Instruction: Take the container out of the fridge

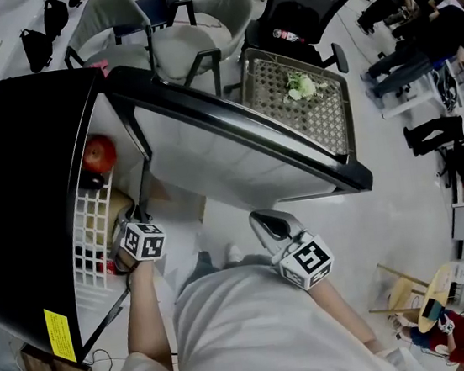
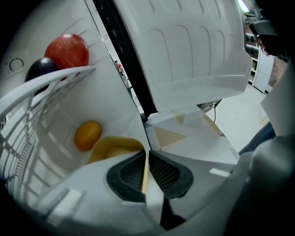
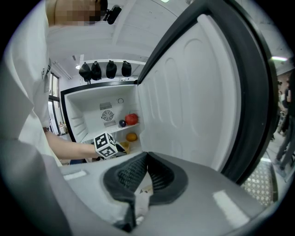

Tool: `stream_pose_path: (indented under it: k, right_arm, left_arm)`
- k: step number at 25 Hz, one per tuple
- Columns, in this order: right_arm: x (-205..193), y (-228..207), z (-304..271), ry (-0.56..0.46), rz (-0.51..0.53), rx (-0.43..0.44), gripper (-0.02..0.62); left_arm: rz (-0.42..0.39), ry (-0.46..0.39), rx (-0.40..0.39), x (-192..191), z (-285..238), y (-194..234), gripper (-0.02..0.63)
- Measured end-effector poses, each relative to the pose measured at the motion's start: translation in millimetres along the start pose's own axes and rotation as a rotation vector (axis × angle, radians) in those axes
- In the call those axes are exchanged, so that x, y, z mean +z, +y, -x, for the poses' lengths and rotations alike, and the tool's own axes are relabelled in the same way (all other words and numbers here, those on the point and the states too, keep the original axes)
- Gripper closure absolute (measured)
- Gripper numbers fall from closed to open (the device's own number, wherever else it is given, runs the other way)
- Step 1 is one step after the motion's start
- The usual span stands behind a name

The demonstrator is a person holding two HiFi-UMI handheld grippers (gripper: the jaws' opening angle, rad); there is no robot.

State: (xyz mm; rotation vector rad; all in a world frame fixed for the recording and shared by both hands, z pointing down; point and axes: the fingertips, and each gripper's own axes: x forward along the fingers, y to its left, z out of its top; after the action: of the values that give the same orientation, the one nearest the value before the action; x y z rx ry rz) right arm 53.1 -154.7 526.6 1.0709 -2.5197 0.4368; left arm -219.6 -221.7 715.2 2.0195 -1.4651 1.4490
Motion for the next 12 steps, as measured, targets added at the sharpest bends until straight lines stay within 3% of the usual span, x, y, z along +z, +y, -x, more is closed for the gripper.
stream_pose_path:
  k: [12]
  right_arm:
    - [-2.5,-2.1,14.8,-0.031,0.005,0.032,0.592]
  left_arm:
    - [-0.061,-0.03,-0.024,10.0,28.6,-28.6,0.583]
